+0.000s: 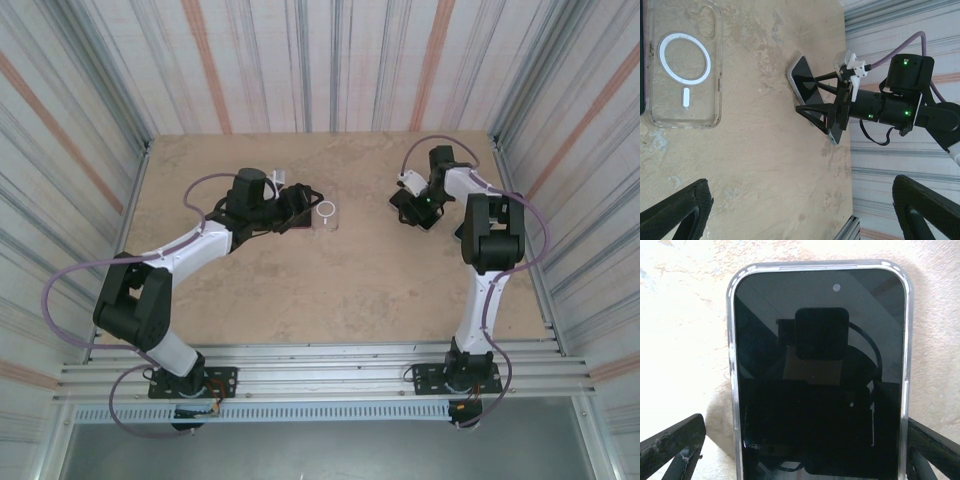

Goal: Take the phone out of the phone case

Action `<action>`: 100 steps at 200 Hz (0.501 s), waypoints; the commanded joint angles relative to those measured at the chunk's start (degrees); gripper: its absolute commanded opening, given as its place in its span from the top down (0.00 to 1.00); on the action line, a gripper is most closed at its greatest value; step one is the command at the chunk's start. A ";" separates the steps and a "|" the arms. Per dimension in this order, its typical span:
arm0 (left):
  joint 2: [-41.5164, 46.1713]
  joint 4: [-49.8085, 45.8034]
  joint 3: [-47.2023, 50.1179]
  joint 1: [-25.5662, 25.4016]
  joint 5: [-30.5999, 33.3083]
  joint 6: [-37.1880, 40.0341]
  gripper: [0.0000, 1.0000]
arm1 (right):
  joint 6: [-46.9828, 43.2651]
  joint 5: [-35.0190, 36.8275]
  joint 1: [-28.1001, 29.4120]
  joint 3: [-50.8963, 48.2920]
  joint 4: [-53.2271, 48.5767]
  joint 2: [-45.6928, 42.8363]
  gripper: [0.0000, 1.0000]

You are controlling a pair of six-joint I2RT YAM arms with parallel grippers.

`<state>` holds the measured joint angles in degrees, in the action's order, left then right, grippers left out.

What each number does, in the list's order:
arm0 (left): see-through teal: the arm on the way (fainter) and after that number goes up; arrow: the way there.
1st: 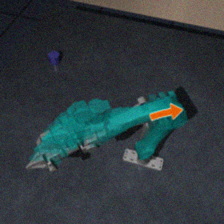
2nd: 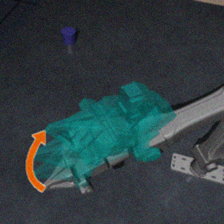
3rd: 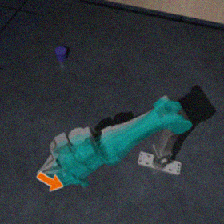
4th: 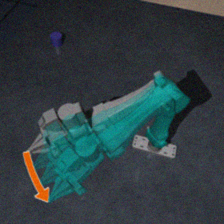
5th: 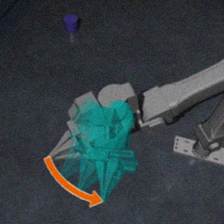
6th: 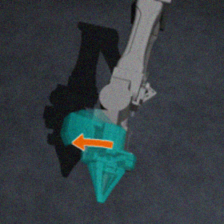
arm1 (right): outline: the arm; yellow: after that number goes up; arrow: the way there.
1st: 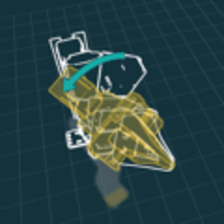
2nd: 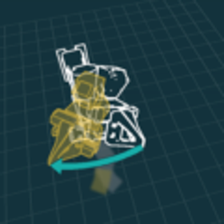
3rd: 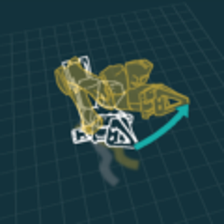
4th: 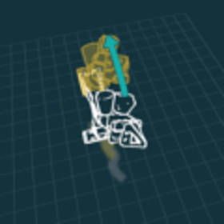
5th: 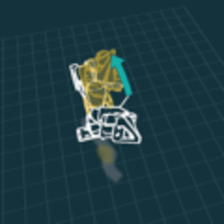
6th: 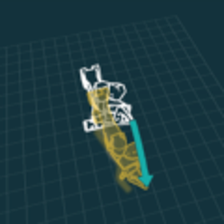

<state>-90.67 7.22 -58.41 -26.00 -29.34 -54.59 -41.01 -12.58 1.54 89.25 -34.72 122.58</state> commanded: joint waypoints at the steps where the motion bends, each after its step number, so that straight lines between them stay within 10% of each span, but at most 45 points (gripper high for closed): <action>1: 1.01 1.11 0.89 0.33 -1.67 1.34 0.04 | 0.99 3.25 0.76 -2.38 -4.63 -0.06 0.03; 100: 1.38 1.13 1.59 0.70 -1.72 1.70 0.04 | -1.91 11.92 2.97 -4.91 -3.84 0.73 0.10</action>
<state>-90.65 7.51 -56.86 -25.85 -29.95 -54.59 -40.66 -8.60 3.16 88.16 -34.70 121.54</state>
